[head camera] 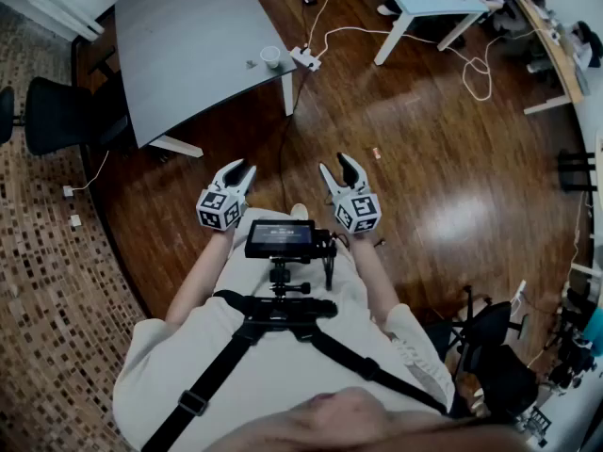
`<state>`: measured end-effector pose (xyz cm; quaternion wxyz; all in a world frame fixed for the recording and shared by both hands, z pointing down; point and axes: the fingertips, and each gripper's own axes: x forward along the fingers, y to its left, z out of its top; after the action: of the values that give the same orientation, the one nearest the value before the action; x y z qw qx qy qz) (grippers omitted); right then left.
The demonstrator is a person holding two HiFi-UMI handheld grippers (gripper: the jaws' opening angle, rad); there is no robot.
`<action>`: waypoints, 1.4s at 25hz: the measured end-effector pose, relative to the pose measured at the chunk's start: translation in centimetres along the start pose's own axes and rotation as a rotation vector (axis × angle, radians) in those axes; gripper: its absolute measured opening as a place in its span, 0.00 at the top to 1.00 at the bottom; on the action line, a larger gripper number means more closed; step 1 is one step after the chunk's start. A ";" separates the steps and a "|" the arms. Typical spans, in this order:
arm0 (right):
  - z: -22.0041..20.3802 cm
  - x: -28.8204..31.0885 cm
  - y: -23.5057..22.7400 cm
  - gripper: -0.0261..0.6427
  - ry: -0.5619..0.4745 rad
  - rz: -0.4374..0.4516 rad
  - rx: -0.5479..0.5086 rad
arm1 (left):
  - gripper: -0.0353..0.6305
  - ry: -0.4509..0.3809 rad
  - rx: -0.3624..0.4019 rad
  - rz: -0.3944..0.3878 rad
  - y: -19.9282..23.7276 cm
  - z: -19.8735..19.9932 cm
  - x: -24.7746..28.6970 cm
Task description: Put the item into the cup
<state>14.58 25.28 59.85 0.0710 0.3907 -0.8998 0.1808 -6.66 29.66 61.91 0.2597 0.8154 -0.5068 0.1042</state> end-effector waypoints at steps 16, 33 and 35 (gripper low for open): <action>-0.2 2.3 -0.5 0.61 0.050 0.029 0.002 | 0.78 -0.018 0.017 0.043 3.0 1.0 -0.6; 3.4 19.8 -4.9 0.61 0.119 -0.028 0.011 | 0.78 0.115 0.072 -0.044 19.6 7.5 14.3; 4.1 21.9 -5.3 0.61 0.126 -0.033 0.007 | 0.78 0.136 0.082 -0.061 21.1 8.1 16.1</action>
<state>3.53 5.60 63.40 0.1292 0.3934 -0.8864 0.2070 -18.55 5.51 68.76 0.2631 0.8314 -0.4583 0.1719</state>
